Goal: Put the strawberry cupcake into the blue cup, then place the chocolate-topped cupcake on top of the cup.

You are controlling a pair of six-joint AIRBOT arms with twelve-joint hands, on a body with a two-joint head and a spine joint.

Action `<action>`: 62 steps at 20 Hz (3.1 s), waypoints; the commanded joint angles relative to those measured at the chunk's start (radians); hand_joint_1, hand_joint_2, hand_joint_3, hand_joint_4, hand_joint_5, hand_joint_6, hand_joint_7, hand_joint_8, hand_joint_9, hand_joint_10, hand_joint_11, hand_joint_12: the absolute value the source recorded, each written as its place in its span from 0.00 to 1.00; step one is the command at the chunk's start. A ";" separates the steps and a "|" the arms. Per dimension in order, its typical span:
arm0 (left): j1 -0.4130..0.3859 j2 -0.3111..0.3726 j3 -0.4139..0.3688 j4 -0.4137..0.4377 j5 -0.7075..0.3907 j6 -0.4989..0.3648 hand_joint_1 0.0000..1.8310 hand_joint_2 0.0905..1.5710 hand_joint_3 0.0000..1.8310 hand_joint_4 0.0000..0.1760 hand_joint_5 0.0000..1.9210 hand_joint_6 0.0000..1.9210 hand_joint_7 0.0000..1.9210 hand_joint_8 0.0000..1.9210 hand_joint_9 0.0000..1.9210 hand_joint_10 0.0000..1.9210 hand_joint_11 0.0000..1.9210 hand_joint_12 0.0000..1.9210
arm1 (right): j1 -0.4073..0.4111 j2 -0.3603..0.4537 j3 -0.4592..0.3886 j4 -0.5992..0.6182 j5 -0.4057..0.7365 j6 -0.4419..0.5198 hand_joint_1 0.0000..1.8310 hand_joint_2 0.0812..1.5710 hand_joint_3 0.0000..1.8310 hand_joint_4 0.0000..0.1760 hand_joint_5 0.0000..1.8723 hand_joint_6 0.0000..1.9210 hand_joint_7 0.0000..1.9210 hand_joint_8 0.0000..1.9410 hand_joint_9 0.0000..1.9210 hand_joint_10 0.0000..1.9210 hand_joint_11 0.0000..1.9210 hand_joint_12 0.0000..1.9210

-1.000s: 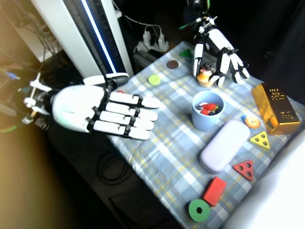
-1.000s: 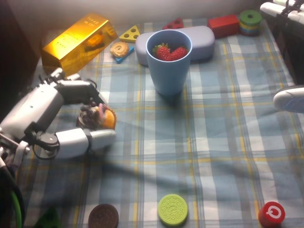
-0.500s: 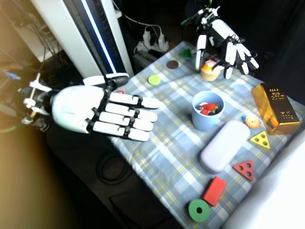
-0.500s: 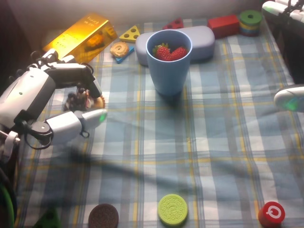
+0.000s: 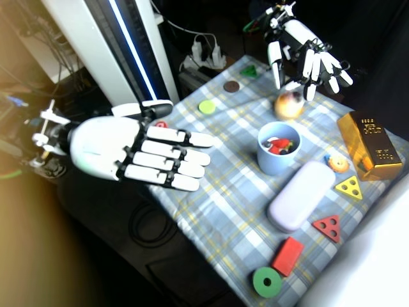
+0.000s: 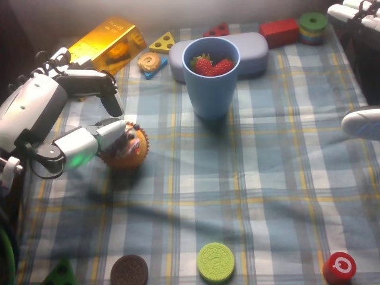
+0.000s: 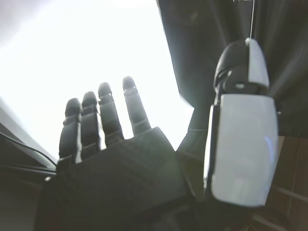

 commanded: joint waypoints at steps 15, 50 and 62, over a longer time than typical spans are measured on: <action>0.009 -0.010 -0.023 -0.005 -0.091 0.103 0.33 0.50 0.00 0.28 0.23 0.00 0.24 0.01 0.05 0.00 0.00 0.00 | -0.006 -0.013 0.008 0.012 0.125 0.022 0.00 0.57 0.00 0.34 0.05 0.00 0.09 0.00 0.07 0.00 0.00 0.15; 0.041 -0.074 0.044 -0.114 -0.039 0.102 0.54 0.60 0.01 0.51 0.46 0.01 0.47 0.00 0.15 0.00 0.00 0.00 | -0.021 -0.023 0.014 0.011 0.125 0.046 0.00 0.61 0.00 0.43 0.04 0.00 0.05 0.00 0.05 0.00 0.05 0.07; -0.008 -0.013 -0.006 -0.039 -0.090 0.103 0.53 0.65 0.00 0.37 0.45 0.00 0.46 0.00 0.15 0.00 0.00 0.00 | -0.025 -0.022 0.014 0.011 0.125 0.049 0.00 0.65 0.01 0.00 0.05 0.00 0.05 0.00 0.04 0.00 0.02 0.07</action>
